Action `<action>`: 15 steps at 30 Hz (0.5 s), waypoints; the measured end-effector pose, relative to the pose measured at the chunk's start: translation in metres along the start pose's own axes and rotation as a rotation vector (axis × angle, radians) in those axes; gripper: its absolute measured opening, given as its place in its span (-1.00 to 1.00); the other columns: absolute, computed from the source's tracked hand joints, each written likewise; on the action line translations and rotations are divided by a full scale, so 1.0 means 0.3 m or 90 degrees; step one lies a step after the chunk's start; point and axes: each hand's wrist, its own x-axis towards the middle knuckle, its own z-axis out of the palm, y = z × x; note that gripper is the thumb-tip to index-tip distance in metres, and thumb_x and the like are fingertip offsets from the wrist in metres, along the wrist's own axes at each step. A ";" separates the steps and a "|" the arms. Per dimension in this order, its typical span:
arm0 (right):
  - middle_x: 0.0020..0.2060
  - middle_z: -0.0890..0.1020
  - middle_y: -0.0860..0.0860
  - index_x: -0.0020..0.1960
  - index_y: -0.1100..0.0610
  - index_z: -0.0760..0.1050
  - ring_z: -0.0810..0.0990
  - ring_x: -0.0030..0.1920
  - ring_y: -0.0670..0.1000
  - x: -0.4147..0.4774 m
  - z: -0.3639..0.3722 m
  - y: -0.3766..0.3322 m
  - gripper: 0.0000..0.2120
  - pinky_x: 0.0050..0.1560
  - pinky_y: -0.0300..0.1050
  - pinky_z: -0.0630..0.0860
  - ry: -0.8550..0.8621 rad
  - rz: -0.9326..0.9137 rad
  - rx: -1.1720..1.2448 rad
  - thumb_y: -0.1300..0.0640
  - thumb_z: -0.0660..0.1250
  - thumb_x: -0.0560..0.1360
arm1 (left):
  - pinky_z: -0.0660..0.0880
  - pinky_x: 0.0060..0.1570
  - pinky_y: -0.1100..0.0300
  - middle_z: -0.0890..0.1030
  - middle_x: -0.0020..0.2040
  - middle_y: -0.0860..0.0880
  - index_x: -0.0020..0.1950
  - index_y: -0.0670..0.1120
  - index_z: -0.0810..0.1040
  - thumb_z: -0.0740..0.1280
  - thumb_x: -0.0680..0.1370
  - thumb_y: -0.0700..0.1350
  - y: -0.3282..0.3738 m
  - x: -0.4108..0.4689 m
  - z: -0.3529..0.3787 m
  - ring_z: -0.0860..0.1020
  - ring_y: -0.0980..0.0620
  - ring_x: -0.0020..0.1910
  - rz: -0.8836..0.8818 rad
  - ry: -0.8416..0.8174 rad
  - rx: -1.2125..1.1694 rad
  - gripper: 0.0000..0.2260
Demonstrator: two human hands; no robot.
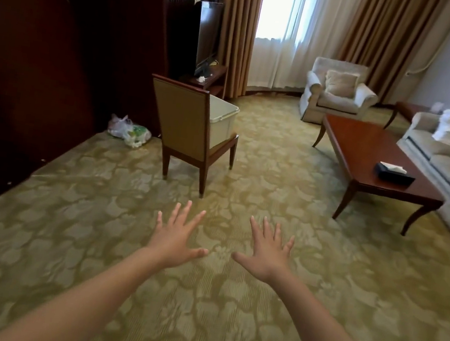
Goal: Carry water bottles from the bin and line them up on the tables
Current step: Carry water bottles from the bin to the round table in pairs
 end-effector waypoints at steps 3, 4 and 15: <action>0.60 -0.26 0.06 0.61 -0.11 -0.28 -0.40 0.55 0.20 0.220 -0.085 0.064 -0.07 0.44 0.41 -0.40 0.011 -0.010 -0.007 -0.34 0.22 0.48 | -0.27 0.49 -0.24 -0.33 0.58 0.01 0.58 0.20 -0.22 0.20 0.47 0.41 0.046 0.213 -0.046 -0.33 -0.06 0.56 -0.006 0.010 0.001 -0.15; 0.60 -0.26 0.06 0.61 -0.12 -0.28 -0.40 0.55 0.20 0.285 -0.107 0.081 -0.07 0.43 0.41 -0.41 0.013 -0.010 -0.008 -0.34 0.22 0.49 | -0.28 0.49 -0.24 -0.33 0.58 0.01 0.58 0.20 -0.22 0.19 0.47 0.41 0.056 0.279 -0.058 -0.32 -0.06 0.56 -0.008 0.012 0.000 -0.15; 0.60 -0.25 0.05 0.61 -0.11 -0.28 -0.40 0.55 0.19 0.959 -0.251 0.209 -0.08 0.43 0.39 -0.40 -0.006 -0.007 -0.008 -0.33 0.23 0.50 | -0.27 0.49 -0.25 -0.31 0.59 0.02 0.58 0.22 -0.19 0.22 0.46 0.41 0.060 0.993 -0.138 -0.31 -0.05 0.56 -0.004 0.015 -0.017 -0.15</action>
